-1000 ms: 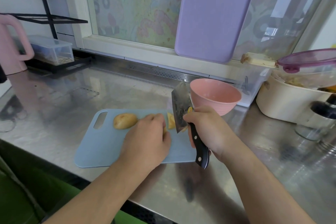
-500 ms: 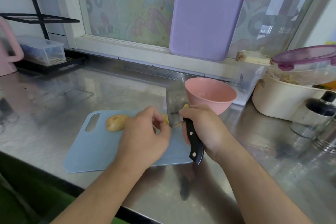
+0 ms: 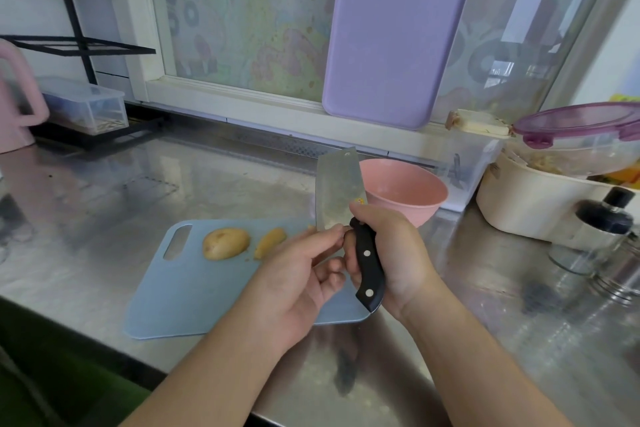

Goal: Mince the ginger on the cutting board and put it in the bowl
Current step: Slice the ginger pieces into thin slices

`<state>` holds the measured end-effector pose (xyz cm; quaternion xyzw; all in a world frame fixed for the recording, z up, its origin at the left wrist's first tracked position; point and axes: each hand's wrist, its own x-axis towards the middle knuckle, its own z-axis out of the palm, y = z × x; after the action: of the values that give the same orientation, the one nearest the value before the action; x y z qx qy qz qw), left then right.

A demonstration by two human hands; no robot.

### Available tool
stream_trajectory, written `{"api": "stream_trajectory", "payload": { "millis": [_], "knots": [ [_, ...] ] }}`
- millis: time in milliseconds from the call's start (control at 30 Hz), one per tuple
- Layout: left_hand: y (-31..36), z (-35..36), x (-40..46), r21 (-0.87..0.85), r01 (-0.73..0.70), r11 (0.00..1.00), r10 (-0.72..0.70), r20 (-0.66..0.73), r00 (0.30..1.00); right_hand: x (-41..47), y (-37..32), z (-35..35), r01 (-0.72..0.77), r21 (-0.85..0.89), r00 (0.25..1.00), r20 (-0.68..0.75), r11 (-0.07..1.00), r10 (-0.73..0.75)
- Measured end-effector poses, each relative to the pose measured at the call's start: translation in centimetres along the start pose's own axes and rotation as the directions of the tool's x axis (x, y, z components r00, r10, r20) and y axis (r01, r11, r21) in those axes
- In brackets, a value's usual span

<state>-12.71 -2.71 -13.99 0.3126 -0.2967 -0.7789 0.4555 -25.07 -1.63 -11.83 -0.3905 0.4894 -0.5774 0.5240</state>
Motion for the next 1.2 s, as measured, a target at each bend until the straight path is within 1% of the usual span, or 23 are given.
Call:
{"api": "stream_trajectory", "payload": {
  "millis": [133, 233, 300, 367, 433, 500, 567, 633, 700, 767, 800, 833, 900, 1033, 1133, 1200],
  "knots": [
    [0.2, -0.6, 0.0, 0.028, -0.034, 0.999, 0.034, 0.012, 0.999, -0.1, -0.1, 0.0, 0.002, 0.014, 1.0, 0.018, 1.0, -0.002],
    [0.4, -1.5, -0.2, 0.089, -0.055, 0.994, 0.054, 0.019, 0.998, -0.2, -0.2, 0.1, 0.058, -0.029, 0.997, 0.046, 0.998, -0.057],
    [0.5, -2.0, -0.3, 0.129, -0.071, 0.989, 0.072, -0.006, 0.997, -0.2, -0.2, 0.0, 0.09, -0.043, 0.995, 0.046, 0.995, -0.088],
    [0.8, -2.4, -0.3, 0.225, -0.116, 0.967, 0.133, -0.058, 0.989, -0.1, -0.3, 0.0, 0.096, -0.032, 0.995, 0.039, 0.995, -0.094],
    [1.1, -2.7, -0.2, 0.376, -0.169, 0.911, 0.23, -0.123, 0.965, -0.1, -0.4, 0.0, 0.104, -0.044, 0.994, 0.041, 0.994, -0.102],
    [1.5, -3.0, 0.0, 0.533, -0.195, 0.823, 0.337, -0.181, 0.924, -0.1, -0.4, -0.2, 0.12, -0.048, 0.992, 0.041, 0.992, -0.118],
    [2.0, -3.2, 0.1, 0.697, -0.217, 0.683, 0.459, -0.179, 0.87, 0.0, -0.4, -0.4, 0.14, -0.064, 0.99, 0.026, 0.988, -0.139],
    [2.5, -3.3, 0.3, 0.855, -0.242, 0.459, 0.597, -0.095, 0.796, 0.0, -0.5, -0.4, 0.165, -0.124, 0.986, 0.003, 0.978, -0.166],
    [2.9, -3.5, 0.8, 0.955, -0.241, 0.17, 0.705, 0.053, 0.707, 0.1, -0.5, -0.4, 0.178, -0.18, 0.982, -0.029, 0.967, -0.186],
    [2.9, -3.8, 1.6, 0.971, -0.221, -0.091, 0.735, 0.215, 0.643, 0.3, -0.3, -0.4, 0.19, -0.241, 0.976, -0.056, 0.952, -0.209],
    [2.8, -4.0, 2.1, 0.961, -0.205, -0.185, 0.726, 0.274, 0.631, 0.4, -0.2, -0.3, 0.198, -0.29, 0.973, -0.059, 0.936, -0.224],
    [2.6, -4.0, 2.4, 0.95, -0.19, -0.25, 0.711, 0.313, 0.63, 0.4, -0.2, -0.2, 0.203, -0.346, 0.97, -0.055, 0.916, -0.236],
    [2.2, -4.2, 3.1, 0.933, -0.154, -0.325, 0.678, 0.343, 0.65, 0.5, 0.0, -0.3, 0.181, -0.407, 0.974, -0.054, 0.895, -0.221],
    [1.6, -4.6, 3.7, 0.912, -0.084, -0.402, 0.617, 0.338, 0.711, 0.4, 0.1, -0.5, 0.09, -0.451, 0.992, -0.035, 0.888, -0.119],
    [1.2, -4.9, 3.5, 0.907, -0.112, -0.406, 0.575, 0.349, 0.74, 0.5, 0.2, -0.6, 0.078, -0.454, 0.995, -0.025, 0.888, -0.1],
    [1.0, -5.0, 3.1, 0.912, -0.144, -0.385, 0.57, 0.357, 0.74, 0.4, 0.2, -0.5, 0.078, -0.46, 0.995, -0.02, 0.884, -0.098]
  ]
}}
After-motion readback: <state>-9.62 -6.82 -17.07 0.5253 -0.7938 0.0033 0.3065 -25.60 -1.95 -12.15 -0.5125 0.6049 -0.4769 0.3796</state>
